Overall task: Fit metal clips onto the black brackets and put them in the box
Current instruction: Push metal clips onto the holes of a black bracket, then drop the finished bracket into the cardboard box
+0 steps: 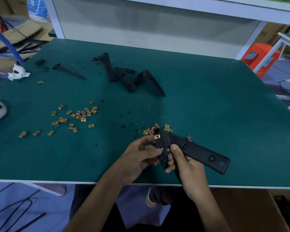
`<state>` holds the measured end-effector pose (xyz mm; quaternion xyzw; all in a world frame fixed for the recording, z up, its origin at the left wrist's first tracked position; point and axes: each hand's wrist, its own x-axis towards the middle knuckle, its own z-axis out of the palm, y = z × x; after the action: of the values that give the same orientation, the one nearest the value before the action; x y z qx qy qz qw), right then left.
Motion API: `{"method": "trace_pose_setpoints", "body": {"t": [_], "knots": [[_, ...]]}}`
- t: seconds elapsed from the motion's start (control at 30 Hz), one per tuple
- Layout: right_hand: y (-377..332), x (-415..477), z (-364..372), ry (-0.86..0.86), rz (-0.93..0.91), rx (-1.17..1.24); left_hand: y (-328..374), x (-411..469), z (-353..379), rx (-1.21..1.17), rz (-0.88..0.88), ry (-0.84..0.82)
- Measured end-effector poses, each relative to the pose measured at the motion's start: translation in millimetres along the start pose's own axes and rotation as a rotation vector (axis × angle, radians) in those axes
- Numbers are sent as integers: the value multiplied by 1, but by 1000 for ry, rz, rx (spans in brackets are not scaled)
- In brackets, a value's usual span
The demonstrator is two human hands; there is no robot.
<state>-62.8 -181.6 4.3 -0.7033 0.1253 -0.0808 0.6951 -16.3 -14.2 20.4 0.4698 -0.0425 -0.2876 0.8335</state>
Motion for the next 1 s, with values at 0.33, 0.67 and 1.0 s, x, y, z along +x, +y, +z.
{"method": "trace_pose_setpoints", "body": {"t": [0.33,0.67,1.0], "knots": [[-7,-10,7,127,-4,1,-4,-1,10,-48,80,115],[-26,-15,-12,113,235,570,-7,4,7,-15,94,156],[-38,-66,-81,254,193,746,-9,8,8,50,98,191]]}}
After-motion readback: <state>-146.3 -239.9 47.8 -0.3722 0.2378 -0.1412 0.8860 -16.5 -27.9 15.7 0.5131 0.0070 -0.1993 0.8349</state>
